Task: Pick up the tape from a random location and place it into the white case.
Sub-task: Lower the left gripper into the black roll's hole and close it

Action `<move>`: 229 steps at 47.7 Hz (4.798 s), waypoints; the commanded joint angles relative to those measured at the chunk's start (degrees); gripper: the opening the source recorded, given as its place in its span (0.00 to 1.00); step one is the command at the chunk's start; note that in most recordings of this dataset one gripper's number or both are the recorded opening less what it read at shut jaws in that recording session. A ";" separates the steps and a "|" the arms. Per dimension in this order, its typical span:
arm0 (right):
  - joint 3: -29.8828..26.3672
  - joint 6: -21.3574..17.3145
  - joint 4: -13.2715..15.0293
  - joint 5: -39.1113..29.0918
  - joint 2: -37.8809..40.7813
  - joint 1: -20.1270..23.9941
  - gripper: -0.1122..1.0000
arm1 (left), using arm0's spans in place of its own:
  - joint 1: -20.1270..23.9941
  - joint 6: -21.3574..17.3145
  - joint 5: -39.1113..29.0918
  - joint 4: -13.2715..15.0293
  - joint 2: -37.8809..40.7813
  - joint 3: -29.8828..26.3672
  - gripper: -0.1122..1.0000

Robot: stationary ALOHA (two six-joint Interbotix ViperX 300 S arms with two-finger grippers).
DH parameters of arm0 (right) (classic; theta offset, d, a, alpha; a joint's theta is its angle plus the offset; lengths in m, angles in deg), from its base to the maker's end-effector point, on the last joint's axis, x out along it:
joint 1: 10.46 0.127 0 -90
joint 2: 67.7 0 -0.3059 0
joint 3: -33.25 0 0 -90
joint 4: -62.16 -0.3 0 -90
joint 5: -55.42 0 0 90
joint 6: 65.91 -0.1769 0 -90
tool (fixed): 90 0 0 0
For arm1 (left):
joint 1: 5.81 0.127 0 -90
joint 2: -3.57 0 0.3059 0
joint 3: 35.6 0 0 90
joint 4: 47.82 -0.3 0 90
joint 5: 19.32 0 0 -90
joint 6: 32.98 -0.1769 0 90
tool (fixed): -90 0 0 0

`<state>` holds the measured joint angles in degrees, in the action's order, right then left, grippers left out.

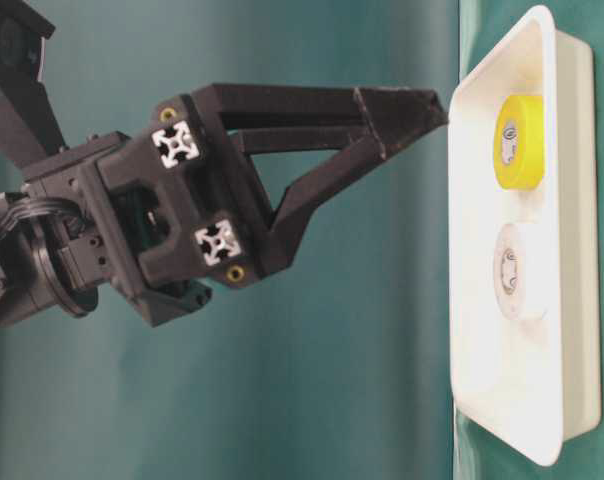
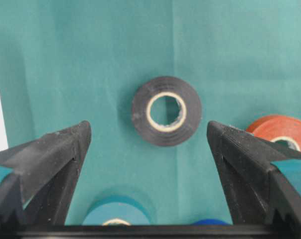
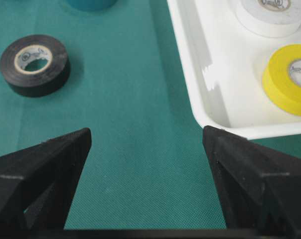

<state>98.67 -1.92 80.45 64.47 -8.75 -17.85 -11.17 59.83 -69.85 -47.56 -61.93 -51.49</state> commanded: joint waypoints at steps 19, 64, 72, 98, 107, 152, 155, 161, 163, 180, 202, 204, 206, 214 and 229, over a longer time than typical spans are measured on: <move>-1.49 0.09 0.18 0.26 0.18 -0.18 0.90 | 0.00 0.09 0.62 -0.26 -1.14 -1.23 0.97; -1.41 0.09 0.26 0.26 0.26 -0.09 0.90 | 0.70 -0.09 15.12 -0.79 2.11 8.53 0.97; -1.41 0.09 0.18 0.26 0.26 -0.18 0.90 | 0.70 -0.35 16.52 -0.79 5.63 8.61 0.97; -1.41 0.35 0.26 0.26 0.35 -0.09 0.90 | 0.62 -0.35 18.11 -0.79 10.90 8.79 0.97; -1.41 0.44 0.26 0.26 0.44 -0.18 0.90 | 0.62 -0.35 18.11 -0.79 11.07 8.88 0.97; -1.49 0.44 0.26 0.26 0.35 -0.18 0.90 | 0.09 -0.18 17.75 -0.53 11.07 8.53 0.32; -1.41 0.44 0.18 0.26 0.35 -0.18 0.90 | 0.00 0.00 17.84 -0.53 11.07 8.53 0.27; -1.49 0.44 0.26 0.26 0.35 -0.18 0.90 | 0.00 0.09 17.75 -0.44 11.07 8.53 0.27; -1.49 0.44 0.26 0.26 0.44 -0.09 0.90 | 0.00 0.09 17.75 -0.44 11.07 8.53 0.27; -1.49 0.44 0.26 0.26 0.35 -0.18 0.90 | 0.09 1.23 17.75 -0.35 10.99 8.44 0.27; -1.49 0.44 0.26 0.26 0.35 -0.09 0.90 | -0.18 1.49 11.60 -0.44 3.69 7.38 0.27; -1.49 0.44 0.26 0.26 0.44 -0.18 0.90 | -0.18 1.41 10.90 -0.44 2.64 7.21 0.27; -1.49 0.44 0.26 0.26 0.35 -0.18 0.90 | -0.18 1.41 10.02 -0.44 1.41 7.03 0.26; -1.49 0.53 0.26 0.26 0.35 -0.18 0.90 | 0.09 1.41 6.68 -0.44 -2.55 5.62 0.27; -1.49 0.53 0.26 0.18 0.35 -0.09 0.90 | 0.09 1.05 -2.02 -0.62 -5.01 -0.70 0.27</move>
<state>98.58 -1.48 80.62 64.47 -8.49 -17.93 -11.17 60.98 -70.21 -47.99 -64.48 -49.20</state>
